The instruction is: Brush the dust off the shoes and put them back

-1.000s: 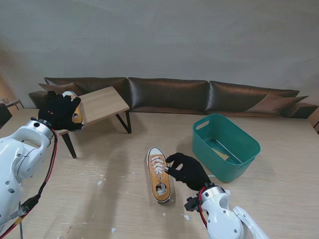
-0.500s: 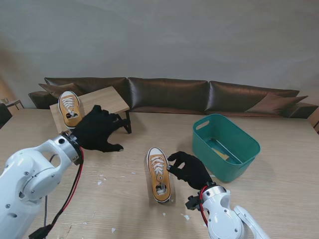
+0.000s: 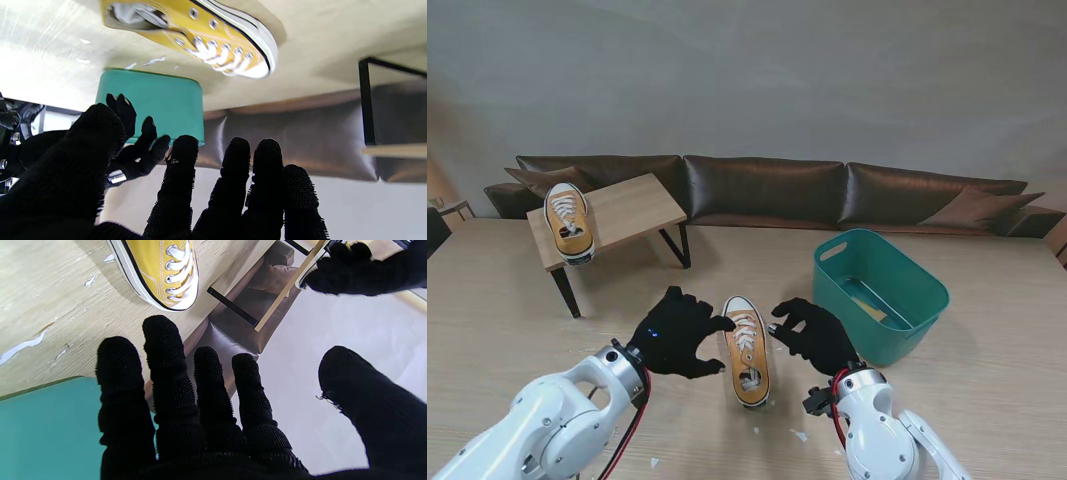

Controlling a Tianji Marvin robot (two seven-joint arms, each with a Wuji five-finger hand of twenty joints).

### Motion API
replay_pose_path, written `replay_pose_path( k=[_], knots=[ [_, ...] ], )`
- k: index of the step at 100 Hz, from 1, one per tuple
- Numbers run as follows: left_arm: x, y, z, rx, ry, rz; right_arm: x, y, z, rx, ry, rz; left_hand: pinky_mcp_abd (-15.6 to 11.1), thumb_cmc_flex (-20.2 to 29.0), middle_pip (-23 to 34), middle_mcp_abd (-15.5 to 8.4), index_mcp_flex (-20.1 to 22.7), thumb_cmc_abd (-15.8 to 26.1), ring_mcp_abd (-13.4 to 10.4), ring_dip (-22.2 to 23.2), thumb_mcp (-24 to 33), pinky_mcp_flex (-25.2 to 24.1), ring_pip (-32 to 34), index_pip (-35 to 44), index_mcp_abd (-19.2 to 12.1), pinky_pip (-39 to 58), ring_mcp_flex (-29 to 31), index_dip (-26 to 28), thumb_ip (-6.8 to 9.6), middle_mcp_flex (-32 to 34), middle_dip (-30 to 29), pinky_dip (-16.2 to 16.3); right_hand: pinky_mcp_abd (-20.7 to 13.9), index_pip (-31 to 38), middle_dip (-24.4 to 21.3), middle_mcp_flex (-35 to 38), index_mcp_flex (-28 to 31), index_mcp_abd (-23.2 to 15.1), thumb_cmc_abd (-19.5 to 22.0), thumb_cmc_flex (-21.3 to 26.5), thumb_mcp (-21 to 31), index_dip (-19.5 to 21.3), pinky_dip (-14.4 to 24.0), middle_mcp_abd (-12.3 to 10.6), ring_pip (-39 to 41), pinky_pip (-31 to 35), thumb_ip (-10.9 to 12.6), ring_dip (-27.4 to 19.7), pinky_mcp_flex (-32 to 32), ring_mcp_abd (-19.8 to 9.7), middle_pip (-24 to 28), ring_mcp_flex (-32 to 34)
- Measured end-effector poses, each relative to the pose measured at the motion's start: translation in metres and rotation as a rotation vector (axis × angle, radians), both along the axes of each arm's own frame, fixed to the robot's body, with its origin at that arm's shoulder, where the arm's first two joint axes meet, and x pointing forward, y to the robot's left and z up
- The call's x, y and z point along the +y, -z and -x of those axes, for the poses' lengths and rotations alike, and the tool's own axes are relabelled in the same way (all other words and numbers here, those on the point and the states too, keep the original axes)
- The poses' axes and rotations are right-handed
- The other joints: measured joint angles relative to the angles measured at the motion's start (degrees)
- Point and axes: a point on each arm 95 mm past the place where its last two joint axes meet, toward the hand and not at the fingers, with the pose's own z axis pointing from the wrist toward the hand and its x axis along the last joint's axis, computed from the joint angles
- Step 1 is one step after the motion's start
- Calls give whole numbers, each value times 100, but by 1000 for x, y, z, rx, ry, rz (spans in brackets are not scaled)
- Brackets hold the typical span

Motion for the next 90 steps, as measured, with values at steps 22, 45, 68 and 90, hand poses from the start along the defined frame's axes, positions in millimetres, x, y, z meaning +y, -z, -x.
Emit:
replay_pose_path(
  k=[22,45,68,90],
  knots=[
    [-15,35,10,91,-32,23,-2,-1,-2,3,13,-4,-9,0,616,0,615,-220,0,96,293,-47,150,508,-51,-4,-27,450,0,-66,896,146,1,0,0,0,0,1,0,0,0,0,0,0,1,0,0,0,0,1,-1,0],
    [-20,55,11,120,-70,34,-2,-2,-2,4,18,-8,-9,122,854,-3,709,-190,4,178,431,-47,292,520,-114,-5,-29,478,0,-66,1139,277,2,0,0,0,0,2,65,0,1,0,0,0,1,0,0,0,0,2,-1,0],
    [-27,73,-1,124,-45,32,-3,-2,-3,5,19,-7,-9,66,979,-3,776,-342,20,229,929,-48,443,531,-249,-5,-35,400,0,-63,1202,352,2,0,0,0,0,3,65,0,1,-19,0,0,1,-1,0,0,-1,2,-1,0],
    [-38,74,-2,120,-6,43,-3,-3,-3,7,22,-7,-9,-92,1147,-45,903,-781,21,243,1566,-32,508,669,-334,-5,-33,383,7,62,1359,420,2,0,-1,0,0,3,65,0,1,-42,0,0,1,-1,0,0,-1,3,-1,0]
  ],
)
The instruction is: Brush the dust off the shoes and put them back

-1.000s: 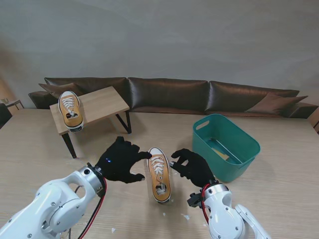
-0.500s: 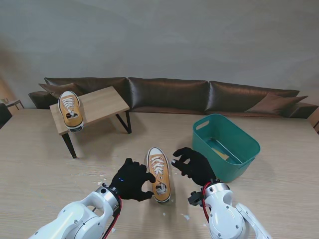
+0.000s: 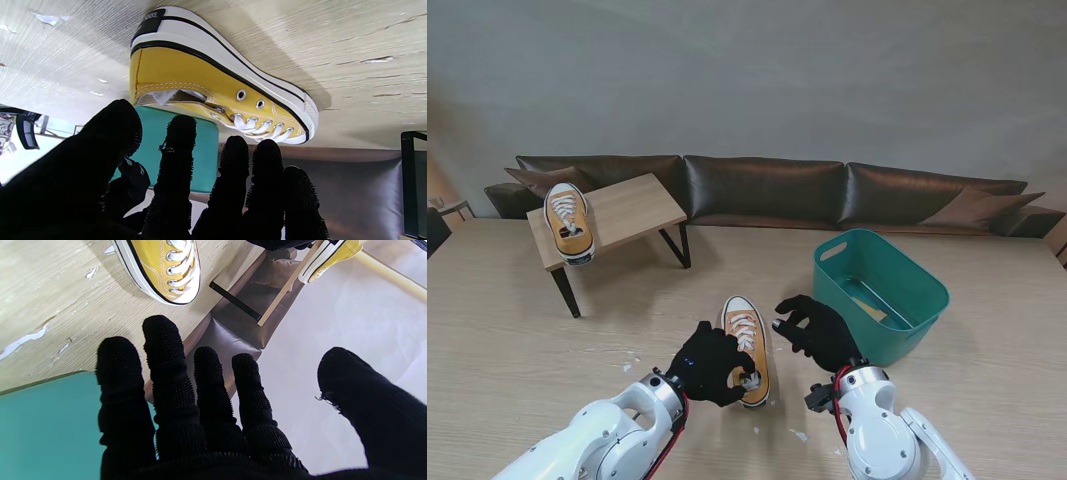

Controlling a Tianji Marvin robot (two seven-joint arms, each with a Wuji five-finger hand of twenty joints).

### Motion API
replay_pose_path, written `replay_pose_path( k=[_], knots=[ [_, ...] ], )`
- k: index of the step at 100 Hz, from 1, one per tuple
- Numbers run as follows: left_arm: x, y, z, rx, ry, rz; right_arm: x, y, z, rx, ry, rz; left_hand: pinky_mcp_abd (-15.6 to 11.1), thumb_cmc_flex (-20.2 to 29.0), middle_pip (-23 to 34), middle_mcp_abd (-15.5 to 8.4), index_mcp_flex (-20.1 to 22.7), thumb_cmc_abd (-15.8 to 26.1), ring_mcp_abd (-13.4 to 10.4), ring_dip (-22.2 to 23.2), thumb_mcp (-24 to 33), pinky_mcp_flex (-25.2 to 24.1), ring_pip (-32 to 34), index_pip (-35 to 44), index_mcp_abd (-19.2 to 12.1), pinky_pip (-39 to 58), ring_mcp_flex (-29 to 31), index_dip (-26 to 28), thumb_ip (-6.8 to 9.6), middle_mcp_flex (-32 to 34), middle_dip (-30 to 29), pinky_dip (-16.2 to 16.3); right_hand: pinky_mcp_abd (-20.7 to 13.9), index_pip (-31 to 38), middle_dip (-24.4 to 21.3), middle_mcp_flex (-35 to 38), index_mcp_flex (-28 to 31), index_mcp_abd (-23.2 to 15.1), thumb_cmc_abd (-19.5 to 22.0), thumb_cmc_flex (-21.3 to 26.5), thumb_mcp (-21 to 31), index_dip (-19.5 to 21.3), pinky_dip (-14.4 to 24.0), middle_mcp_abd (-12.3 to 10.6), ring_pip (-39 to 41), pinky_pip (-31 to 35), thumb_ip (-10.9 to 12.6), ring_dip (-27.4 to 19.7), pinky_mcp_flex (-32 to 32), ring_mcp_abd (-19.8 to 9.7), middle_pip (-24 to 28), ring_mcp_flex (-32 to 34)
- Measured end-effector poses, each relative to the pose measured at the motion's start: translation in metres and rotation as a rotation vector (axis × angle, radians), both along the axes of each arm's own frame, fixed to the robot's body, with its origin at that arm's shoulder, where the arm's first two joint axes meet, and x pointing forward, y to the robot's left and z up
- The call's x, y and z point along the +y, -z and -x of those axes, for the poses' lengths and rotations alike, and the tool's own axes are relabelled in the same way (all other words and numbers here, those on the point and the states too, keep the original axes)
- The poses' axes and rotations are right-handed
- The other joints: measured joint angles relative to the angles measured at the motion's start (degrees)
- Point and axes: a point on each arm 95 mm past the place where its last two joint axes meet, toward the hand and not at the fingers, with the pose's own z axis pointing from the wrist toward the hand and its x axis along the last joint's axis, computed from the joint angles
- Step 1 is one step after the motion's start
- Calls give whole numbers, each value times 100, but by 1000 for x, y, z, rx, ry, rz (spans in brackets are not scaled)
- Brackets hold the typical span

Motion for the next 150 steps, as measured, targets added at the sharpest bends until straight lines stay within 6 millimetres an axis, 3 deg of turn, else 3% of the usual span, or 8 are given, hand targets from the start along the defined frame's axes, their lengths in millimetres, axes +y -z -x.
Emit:
replay_pose_path(
  k=[4,9,27,53,74,136,143,150],
  knots=[
    [-1,0,1,3,-1,1,0,0,0,0,0,0,0,-104,53,-23,31,-151,3,49,160,2,49,73,-11,0,0,34,-19,30,93,2,0,0,0,0,0,0,0,0,0,0,0,0,0,0,0,0,0,0,0,0],
    [-1,1,2,9,-5,-1,0,0,0,0,0,0,0,-269,139,-28,104,-217,3,64,314,2,62,163,-13,1,0,105,-180,54,214,4,0,0,0,0,0,0,0,0,0,0,0,0,0,0,0,0,0,0,-1,0],
    [-1,2,9,25,-25,-20,0,0,0,-1,0,0,16,-519,330,-96,377,-209,6,127,375,41,135,541,-40,4,26,402,-191,123,442,26,0,0,0,0,0,0,0,0,0,0,0,0,0,0,0,0,0,2,-1,0],
    [-5,15,1,71,-39,11,0,-1,0,-1,1,0,28,-500,330,-96,350,-190,23,130,335,42,137,161,-47,5,26,142,-192,123,446,73,1,0,0,1,0,1,0,0,0,-1,0,0,0,0,0,0,-1,11,-1,0],
    [-8,19,-2,67,-42,-25,0,-1,0,2,0,-3,29,-78,342,-96,289,-202,24,135,8,42,193,62,-56,6,26,22,-191,123,450,77,1,0,0,1,0,1,0,0,0,-1,0,0,0,0,0,0,-1,11,-2,0],
    [-22,30,-17,112,-24,-31,0,-1,-1,1,0,-3,50,4,508,108,278,-481,36,178,-98,14,208,401,49,7,12,327,-266,122,636,132,2,0,0,2,0,10,0,0,0,-1,0,0,0,0,0,0,-1,33,-2,0],
    [-23,30,-17,123,-20,-24,0,-1,-1,2,0,-4,50,249,510,182,273,-537,36,211,-159,-4,209,623,57,7,-8,651,-502,107,695,132,2,0,0,3,0,12,0,0,0,-1,0,0,0,0,0,0,-1,35,-2,0],
    [-25,30,-17,126,-18,-21,0,-1,-1,2,0,-4,51,716,578,226,272,-555,36,328,-696,-24,274,1315,-54,7,-16,786,-502,48,841,132,3,0,0,3,0,12,0,0,0,-1,0,0,0,0,0,0,-1,53,-2,0]
  ],
)
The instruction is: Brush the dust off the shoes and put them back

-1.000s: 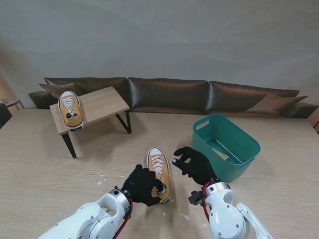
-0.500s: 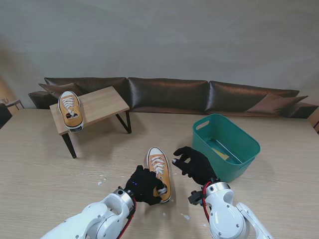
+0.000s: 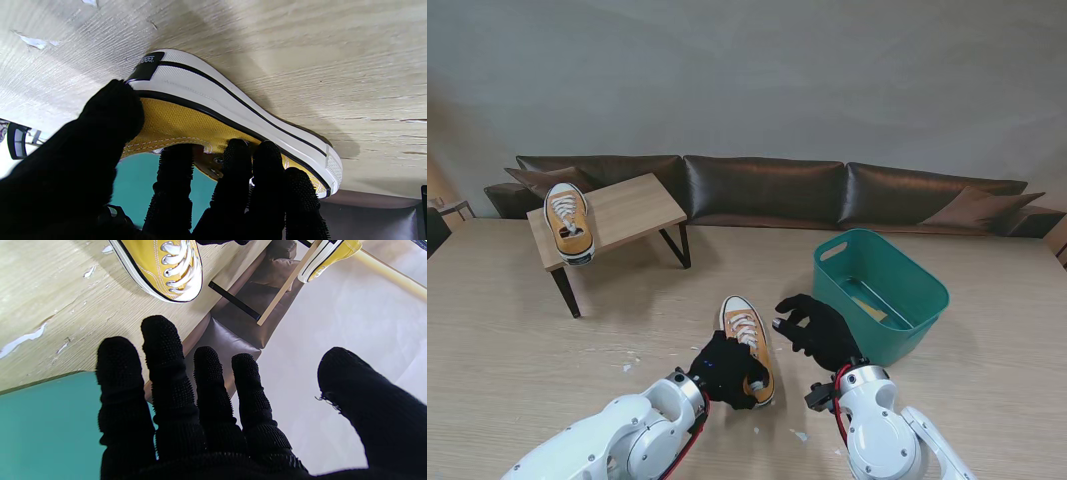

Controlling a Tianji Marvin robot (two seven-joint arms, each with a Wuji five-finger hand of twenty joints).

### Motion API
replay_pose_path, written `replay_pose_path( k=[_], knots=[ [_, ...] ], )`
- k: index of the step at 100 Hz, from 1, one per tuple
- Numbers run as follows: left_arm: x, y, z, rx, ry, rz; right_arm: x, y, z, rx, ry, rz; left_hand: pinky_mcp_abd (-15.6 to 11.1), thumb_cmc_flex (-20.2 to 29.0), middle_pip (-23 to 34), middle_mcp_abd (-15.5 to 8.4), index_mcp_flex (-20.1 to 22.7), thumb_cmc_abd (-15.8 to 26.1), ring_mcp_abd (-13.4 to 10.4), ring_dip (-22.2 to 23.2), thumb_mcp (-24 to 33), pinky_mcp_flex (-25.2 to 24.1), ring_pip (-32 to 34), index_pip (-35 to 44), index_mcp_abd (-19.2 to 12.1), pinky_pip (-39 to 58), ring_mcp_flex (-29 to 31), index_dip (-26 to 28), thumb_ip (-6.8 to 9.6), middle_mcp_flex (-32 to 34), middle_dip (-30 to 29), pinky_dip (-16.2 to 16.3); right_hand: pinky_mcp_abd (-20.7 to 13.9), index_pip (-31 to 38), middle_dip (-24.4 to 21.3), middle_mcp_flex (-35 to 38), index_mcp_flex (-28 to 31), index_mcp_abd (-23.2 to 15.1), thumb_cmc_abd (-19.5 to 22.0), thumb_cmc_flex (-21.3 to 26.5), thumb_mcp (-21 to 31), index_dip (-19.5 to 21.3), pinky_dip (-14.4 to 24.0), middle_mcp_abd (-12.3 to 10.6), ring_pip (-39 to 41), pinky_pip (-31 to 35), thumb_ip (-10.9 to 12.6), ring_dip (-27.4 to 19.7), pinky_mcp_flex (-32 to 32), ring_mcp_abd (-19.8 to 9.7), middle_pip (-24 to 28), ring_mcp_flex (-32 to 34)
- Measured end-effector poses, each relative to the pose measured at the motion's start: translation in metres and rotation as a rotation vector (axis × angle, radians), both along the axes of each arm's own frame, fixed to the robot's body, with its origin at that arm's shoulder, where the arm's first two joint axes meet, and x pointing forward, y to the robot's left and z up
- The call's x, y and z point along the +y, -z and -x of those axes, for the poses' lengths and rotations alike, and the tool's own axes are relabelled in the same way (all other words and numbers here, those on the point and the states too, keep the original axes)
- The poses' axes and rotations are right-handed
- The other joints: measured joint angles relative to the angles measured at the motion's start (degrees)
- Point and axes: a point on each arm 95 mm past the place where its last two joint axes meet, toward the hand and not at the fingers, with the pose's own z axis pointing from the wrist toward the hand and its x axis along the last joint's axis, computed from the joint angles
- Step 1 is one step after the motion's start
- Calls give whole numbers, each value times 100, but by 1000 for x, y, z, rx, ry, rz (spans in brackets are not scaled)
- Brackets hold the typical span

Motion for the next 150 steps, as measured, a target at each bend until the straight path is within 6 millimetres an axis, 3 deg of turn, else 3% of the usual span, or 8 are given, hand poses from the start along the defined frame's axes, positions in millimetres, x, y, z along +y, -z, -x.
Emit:
replay_pose_path(
  k=[10,38,72,81,95,111,123,150],
  knots=[
    [-3,2,2,-5,-1,1,0,0,0,1,-1,0,13,534,155,72,24,-44,0,168,-550,-3,273,1076,-62,51,-1,197,0,-19,184,22,0,0,0,0,0,1,0,0,0,0,0,0,0,0,0,0,0,2,-1,0],
    [-9,5,6,-58,2,-44,0,0,0,0,0,1,38,578,762,20,84,-162,-1,379,-673,91,806,2436,-44,133,-3,1195,0,-19,668,229,0,0,0,0,0,3,0,0,0,-1,1,0,0,0,0,0,0,3,-1,0],
    [-21,11,8,-88,-47,-86,0,0,0,-3,-4,6,84,-374,1269,-1,161,-489,-1,536,353,256,1279,3237,263,211,87,2398,7,129,831,342,0,0,0,1,0,8,0,1,0,-1,1,0,0,0,0,0,0,5,-1,0],
    [-24,13,8,-134,-50,-91,0,0,0,-5,-5,10,134,-393,1332,-32,241,-608,-22,425,342,505,1346,3307,267,221,139,2550,7,319,832,357,0,0,0,1,0,11,0,1,0,-2,1,0,0,0,0,0,0,6,-1,0],
    [-24,16,10,-233,-38,-127,1,0,0,-6,-6,14,157,-393,1511,-404,302,-675,-83,387,403,1027,1483,3308,283,343,703,2823,7,744,832,337,1,0,0,2,0,40,0,1,0,-2,2,0,0,0,0,0,0,7,-2,0],
    [-15,14,12,-267,-50,-149,1,0,0,-9,-8,21,179,-343,1657,-607,430,-694,-101,364,501,1221,1564,3153,330,349,722,3147,7,992,832,316,1,0,0,3,0,41,0,1,0,-2,2,0,0,0,0,0,-1,7,-2,0],
    [-2,8,13,-323,-35,-209,1,0,0,-9,-9,22,180,-202,1668,-885,539,-695,-158,310,646,1355,1592,3152,652,421,980,3260,7,1121,826,246,1,0,0,6,0,42,72,1,2,-2,2,0,0,0,0,0,0,7,-2,0],
    [26,-20,9,-361,95,-257,2,1,1,-10,-12,26,176,-212,1656,-923,722,-685,-294,182,634,1626,1645,3152,986,494,1004,3432,-5,1139,898,-21,1,2,0,8,0,43,104,1,1,-2,3,0,0,0,0,0,-1,8,-2,0]
  ],
)
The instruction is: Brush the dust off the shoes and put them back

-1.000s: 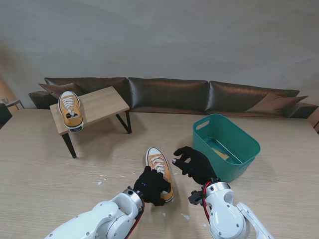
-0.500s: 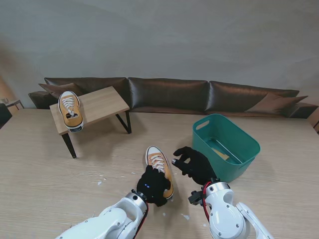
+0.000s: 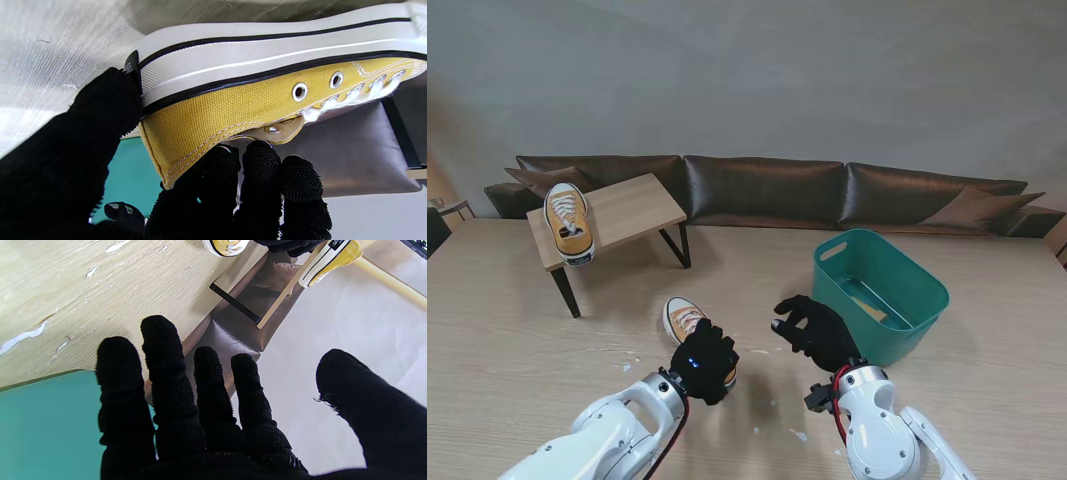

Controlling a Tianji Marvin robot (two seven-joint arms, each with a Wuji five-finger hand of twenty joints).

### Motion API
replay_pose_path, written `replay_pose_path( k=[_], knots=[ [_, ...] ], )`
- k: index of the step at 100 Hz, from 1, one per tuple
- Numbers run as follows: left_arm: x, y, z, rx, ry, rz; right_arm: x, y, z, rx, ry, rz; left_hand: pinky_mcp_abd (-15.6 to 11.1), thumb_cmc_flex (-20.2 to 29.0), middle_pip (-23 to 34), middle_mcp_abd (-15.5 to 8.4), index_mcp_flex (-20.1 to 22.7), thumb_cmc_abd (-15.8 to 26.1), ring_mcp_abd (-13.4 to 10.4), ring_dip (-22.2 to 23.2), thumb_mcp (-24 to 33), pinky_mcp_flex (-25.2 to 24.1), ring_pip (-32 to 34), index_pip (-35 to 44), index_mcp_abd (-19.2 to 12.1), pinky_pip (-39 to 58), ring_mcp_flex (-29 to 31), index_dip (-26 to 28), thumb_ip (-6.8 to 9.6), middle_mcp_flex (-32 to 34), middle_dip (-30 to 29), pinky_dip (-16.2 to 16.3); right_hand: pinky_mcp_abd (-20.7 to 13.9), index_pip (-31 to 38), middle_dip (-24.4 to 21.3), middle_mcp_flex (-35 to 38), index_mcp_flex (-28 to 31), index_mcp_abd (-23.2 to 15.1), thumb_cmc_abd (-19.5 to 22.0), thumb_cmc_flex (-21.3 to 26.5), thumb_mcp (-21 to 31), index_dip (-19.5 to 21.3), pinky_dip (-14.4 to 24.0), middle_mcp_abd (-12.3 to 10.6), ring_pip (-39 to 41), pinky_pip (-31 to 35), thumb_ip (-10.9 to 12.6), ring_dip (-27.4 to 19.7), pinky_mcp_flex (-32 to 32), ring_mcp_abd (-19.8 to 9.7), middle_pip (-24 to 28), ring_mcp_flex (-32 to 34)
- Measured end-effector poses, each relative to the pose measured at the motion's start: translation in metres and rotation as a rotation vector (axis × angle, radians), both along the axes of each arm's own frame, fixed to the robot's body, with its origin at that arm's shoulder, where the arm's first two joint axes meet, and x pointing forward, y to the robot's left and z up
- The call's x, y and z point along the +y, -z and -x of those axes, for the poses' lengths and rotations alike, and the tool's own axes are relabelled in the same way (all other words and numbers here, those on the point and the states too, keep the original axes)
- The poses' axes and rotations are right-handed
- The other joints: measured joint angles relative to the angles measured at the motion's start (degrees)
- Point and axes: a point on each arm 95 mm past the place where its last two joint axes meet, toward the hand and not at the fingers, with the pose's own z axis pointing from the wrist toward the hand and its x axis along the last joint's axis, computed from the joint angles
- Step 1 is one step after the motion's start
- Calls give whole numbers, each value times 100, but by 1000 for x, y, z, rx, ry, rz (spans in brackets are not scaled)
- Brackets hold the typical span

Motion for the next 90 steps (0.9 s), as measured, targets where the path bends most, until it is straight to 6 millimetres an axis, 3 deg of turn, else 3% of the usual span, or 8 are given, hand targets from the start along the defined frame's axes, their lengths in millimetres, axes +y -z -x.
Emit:
replay_pose_path(
  k=[42,90],
  knots=[
    [24,-42,-20,-47,130,-113,0,1,0,9,-4,-3,-145,0,-203,-32,1,8,-163,-104,-91,208,1,-338,1,130,257,34,-9,40,71,-251,1,1,0,0,0,1,0,0,0,0,0,0,1,-1,0,0,0,1,0,0],
    [33,-92,-28,-159,200,-111,0,1,0,11,-7,-2,-210,-91,-277,-93,1,12,-277,-174,-95,291,-1,-339,-23,204,282,35,-10,101,82,-468,1,1,0,1,0,2,0,0,0,-2,0,0,1,-1,0,0,0,1,0,0]
  ],
)
